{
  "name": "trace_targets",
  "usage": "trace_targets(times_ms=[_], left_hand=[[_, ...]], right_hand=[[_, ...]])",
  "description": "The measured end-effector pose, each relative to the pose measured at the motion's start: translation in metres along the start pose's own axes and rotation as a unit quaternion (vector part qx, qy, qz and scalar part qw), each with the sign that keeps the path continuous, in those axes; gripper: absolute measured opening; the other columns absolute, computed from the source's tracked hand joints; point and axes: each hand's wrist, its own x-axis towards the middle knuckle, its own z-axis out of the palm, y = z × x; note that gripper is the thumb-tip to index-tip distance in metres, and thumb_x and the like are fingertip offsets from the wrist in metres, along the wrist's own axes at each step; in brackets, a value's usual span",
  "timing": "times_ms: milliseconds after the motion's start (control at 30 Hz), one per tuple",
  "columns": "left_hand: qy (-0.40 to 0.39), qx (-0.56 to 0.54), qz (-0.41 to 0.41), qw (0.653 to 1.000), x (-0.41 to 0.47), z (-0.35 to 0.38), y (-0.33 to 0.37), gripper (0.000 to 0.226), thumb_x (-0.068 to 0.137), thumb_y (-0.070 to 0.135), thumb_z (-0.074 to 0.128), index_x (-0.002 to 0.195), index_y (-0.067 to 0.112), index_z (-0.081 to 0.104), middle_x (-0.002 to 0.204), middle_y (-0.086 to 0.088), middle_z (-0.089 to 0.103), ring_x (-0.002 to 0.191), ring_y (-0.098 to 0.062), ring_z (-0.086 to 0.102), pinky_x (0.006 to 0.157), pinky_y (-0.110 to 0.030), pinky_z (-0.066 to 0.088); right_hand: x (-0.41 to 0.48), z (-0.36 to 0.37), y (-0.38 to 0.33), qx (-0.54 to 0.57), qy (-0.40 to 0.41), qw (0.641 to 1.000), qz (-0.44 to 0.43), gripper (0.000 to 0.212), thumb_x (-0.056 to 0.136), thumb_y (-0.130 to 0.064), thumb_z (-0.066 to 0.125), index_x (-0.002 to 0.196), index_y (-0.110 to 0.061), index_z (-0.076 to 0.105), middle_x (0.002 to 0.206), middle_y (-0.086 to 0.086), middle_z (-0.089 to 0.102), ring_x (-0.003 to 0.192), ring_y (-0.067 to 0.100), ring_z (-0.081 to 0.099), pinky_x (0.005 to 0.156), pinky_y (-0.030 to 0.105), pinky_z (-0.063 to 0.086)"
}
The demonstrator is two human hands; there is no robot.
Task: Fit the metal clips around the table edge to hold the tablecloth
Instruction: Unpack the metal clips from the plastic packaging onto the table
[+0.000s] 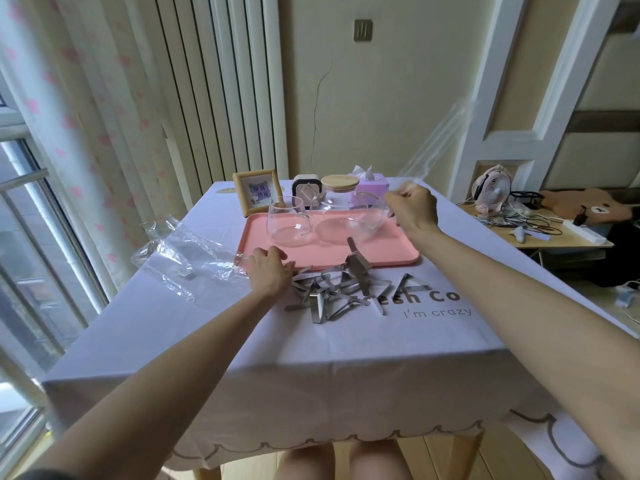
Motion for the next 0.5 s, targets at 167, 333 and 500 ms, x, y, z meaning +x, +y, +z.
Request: trace_targets(times_ms=[167, 333, 500], left_hand=[[0.027, -0.043, 0.045, 0.998, 0.001, -0.005, 0.008, 0.034, 0.096, 0.034, 0.046, 0.115, 0.008, 0.058, 0.122, -0.019, 0.050, 0.114, -0.034, 0.042, 0.094, -0.037, 0.028], [0.059, -0.254, 0.115, 0.959, -0.003, -0.016, 0.029, 0.049, 0.086, 0.043, 0.058, 0.122, 0.011, 0.049, 0.124, -0.007, 0.055, 0.115, -0.022, 0.047, 0.098, -0.042, 0.039], [0.007, -0.316, 0.131, 0.940, -0.009, -0.035, 0.045, 0.063, 0.079, 0.050, 0.065, 0.126, 0.013, 0.043, 0.109, -0.002, 0.064, 0.099, -0.014, 0.060, 0.087, -0.028, 0.047]], right_hand=[[-0.002, -0.002, -0.008, 0.111, -0.014, 0.993, -0.024, 0.020, 0.080, -0.021, 0.063, 0.063, -0.018, 0.052, 0.055, -0.003, 0.054, 0.041, 0.009, 0.048, 0.049, 0.025, 0.043], [-0.008, 0.009, -0.010, 0.132, -0.184, 0.974, 0.017, 0.011, 0.085, -0.010, 0.063, 0.094, -0.004, 0.062, 0.070, 0.008, 0.066, 0.037, 0.008, 0.048, 0.038, 0.017, 0.034], [-0.018, 0.032, -0.011, 0.127, -0.267, 0.955, -0.010, 0.009, 0.082, -0.008, 0.069, 0.083, -0.011, 0.061, 0.068, 0.008, 0.067, 0.041, 0.009, 0.050, 0.038, 0.017, 0.038]])
